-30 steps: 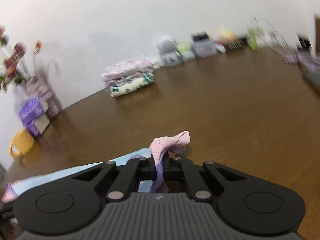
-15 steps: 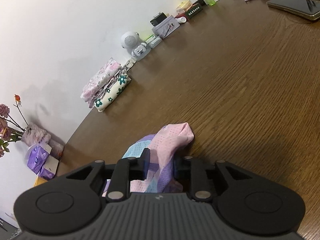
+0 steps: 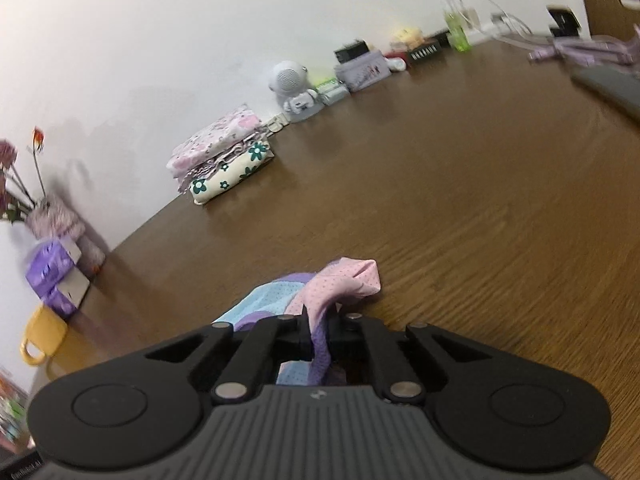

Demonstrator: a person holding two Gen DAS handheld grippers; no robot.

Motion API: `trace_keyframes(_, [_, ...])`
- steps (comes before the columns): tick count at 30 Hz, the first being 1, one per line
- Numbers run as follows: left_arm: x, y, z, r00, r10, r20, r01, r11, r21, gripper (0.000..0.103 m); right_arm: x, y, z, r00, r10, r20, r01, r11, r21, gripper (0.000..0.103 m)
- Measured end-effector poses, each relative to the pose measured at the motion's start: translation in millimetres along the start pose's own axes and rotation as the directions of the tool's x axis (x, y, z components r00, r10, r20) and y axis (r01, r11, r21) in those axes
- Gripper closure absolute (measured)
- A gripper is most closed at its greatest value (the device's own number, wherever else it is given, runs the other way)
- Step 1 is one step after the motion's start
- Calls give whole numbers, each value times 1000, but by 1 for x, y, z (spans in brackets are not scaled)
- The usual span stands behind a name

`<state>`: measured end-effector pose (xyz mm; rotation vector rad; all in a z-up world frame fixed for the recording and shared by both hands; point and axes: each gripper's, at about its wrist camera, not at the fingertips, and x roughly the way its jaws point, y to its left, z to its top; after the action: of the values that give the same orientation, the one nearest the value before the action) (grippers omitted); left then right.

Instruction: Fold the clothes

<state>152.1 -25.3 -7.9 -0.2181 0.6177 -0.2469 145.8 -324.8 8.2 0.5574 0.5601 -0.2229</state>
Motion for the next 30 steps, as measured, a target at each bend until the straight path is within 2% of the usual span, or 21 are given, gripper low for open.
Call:
trace_keyframes(7, [-1,1,0,1000,-13,0,13,1000,-9,60,-12,20,10,999,25,25,-23,995,-101,101])
trace_keyframes(15, [-3,4,-1,999,-34,2,34,999,-21,60,-16,51,16,998,69,11,-65,975,-213,101])
trace_keyframes(18, [-4,4,-1,999,-37,5,37,999,-25,60,-16,54,16,998,58,7,-55,975,-215,101])
trace_keyframes(21, [-4,4,-1,999,-41,5,41,999,-25,60,-15,43,16,999,40,4,-39,986,-162,101])
trace_keyframes(25, [-3,2,-1,999,-44,-1,44,999,-16,60,-11,8,12,998,51,-26,-50,998,30,100])
trace_keyframes(28, [-2,2,-2,999,-44,-2,44,999,-13,60,-6,-21,6,994,91,-63,-76,974,211,95])
trace_keyframes(30, [-2,1,-1,999,-43,-2,43,999,-14,60,-5,-31,-1,991,106,-78,-81,960,269,93])
